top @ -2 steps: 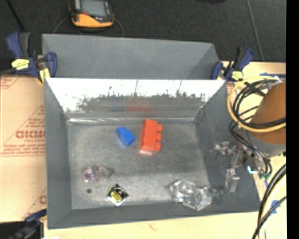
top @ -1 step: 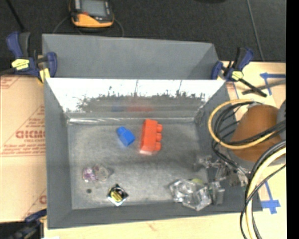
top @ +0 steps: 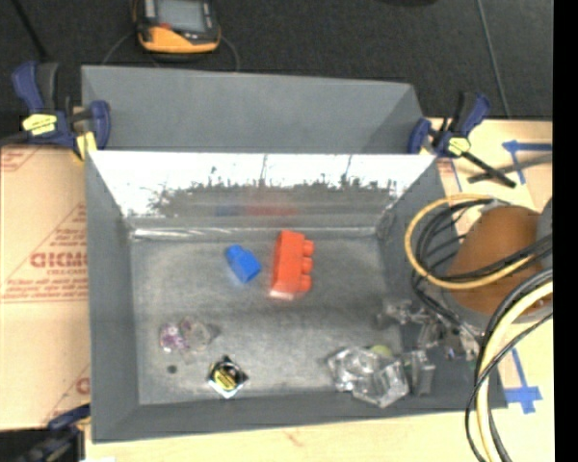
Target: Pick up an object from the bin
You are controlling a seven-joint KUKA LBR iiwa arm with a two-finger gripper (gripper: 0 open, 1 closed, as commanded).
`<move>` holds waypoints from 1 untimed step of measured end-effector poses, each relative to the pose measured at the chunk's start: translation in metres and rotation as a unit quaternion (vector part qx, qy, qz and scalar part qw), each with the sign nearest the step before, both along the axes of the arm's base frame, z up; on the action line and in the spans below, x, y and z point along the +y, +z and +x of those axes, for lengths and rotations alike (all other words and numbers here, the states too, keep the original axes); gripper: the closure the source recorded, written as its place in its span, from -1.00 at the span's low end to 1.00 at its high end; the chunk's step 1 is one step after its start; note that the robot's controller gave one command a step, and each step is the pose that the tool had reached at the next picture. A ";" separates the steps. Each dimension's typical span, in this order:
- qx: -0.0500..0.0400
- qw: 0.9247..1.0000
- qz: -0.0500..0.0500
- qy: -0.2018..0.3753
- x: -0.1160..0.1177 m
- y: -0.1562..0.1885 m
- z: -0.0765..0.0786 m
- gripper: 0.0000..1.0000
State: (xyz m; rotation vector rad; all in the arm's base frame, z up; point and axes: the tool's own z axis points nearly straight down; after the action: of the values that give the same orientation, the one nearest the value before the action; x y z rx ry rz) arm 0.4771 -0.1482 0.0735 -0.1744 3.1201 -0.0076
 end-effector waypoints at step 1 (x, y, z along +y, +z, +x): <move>-0.003 0.996 -0.002 0.091 -0.003 0.000 0.002 -1.00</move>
Offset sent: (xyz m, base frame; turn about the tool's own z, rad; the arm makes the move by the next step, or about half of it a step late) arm -0.0048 -0.0023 -0.0035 -0.1845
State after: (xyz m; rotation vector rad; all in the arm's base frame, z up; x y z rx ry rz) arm 0.4786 -0.1511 0.0738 -0.4571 3.0855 -0.0115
